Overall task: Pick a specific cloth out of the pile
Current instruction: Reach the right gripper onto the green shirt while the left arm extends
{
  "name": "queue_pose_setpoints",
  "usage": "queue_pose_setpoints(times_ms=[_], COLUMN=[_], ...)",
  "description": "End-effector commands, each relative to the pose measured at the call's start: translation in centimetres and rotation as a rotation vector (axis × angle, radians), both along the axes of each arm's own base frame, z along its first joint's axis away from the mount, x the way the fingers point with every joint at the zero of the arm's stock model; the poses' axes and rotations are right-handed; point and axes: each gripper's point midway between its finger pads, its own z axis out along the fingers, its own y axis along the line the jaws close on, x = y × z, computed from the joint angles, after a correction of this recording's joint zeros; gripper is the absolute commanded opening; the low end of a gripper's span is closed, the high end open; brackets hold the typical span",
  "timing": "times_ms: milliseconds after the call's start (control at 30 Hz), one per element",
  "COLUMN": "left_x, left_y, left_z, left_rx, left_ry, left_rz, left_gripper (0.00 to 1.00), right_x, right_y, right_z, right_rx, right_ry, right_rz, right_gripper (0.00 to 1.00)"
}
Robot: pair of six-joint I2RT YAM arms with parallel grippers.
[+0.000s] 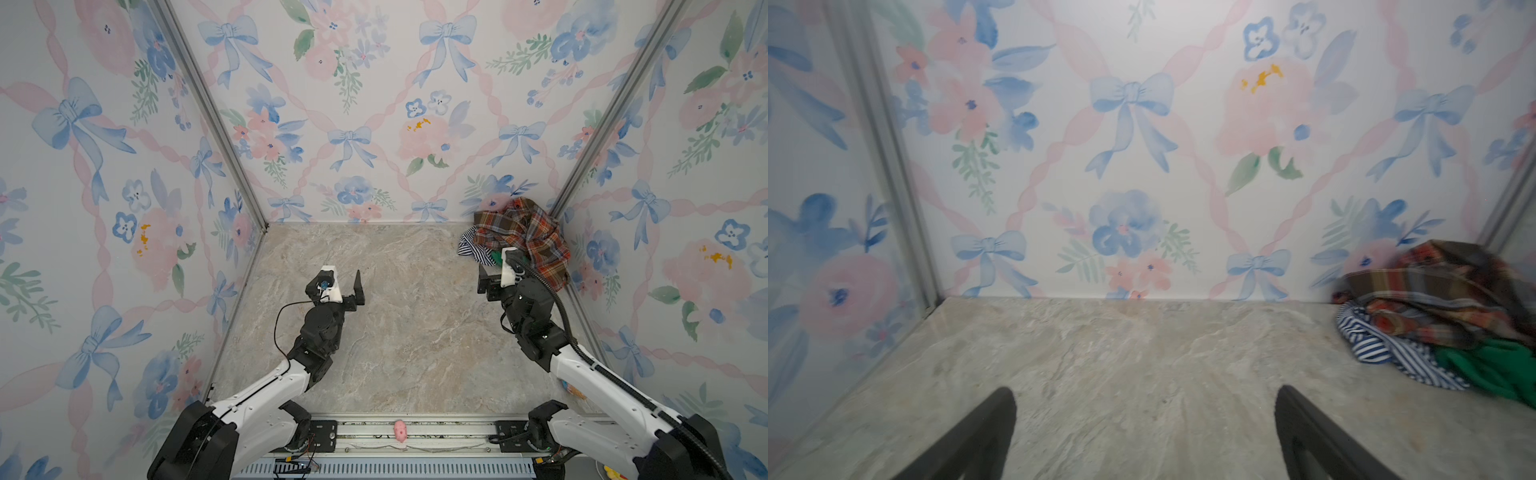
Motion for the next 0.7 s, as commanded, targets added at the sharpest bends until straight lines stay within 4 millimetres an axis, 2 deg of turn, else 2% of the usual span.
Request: queue_pose_setpoints(times_ms=[0,67,133,167,233,333,467,533,567,600,667], left_x=[-2.7,-4.9,-7.3,-8.6,-10.6,-11.3,-10.5,-11.1,-11.6,-11.8,-11.6], left_y=[-9.8,-16.0,-20.1,-21.7,-23.8,-25.2,-25.9,-26.3,-26.2,-26.0,-24.7], left_z=[-1.4,-0.4,-0.1,0.1,0.8,-0.3,-3.1,-3.1,-3.1,-3.1,-3.6], left_rx=[0.151,0.286,0.465,0.564,0.699,0.787,0.799,0.798,0.810,0.824,0.846], left_ry=[0.206,0.283,0.313,0.299,0.234,0.199,0.156,0.124,0.112,0.098,0.063], left_rz=[-0.312,-0.475,-0.545,-0.568,-0.595,-0.686,-0.781,-0.792,-0.791,-0.779,-0.728], left_gripper=[0.98,0.98,0.98,0.98,0.98,0.98,0.98,0.98,0.98,0.98,0.98], right_x=[-2.8,-2.8,-2.6,-2.3,-1.4,0.9,5.2,7.4,8.6,9.6,11.4], right_y=[-4.1,-6.6,-8.7,-8.9,-10.0,-11.1,-11.6,-11.3,-10.8,-10.5,-10.1], right_z=[-6.6,-8.0,-10.1,-11.3,-12.8,-13.2,-13.4,-13.9,-13.7,-14.9,-15.6], right_rx=[-0.103,-0.111,-0.019,0.072,0.208,0.263,0.260,0.271,0.291,0.310,0.330], right_ry=[0.426,0.552,0.652,0.697,0.731,0.736,0.756,0.760,0.742,0.751,0.727], right_rz=[-0.170,-0.266,-0.306,-0.274,-0.269,-0.282,-0.294,-0.277,-0.251,-0.238,-0.239], right_gripper=[0.97,0.97,0.97,1.00,0.92,0.86,0.79,0.72,0.67,0.63,0.61])
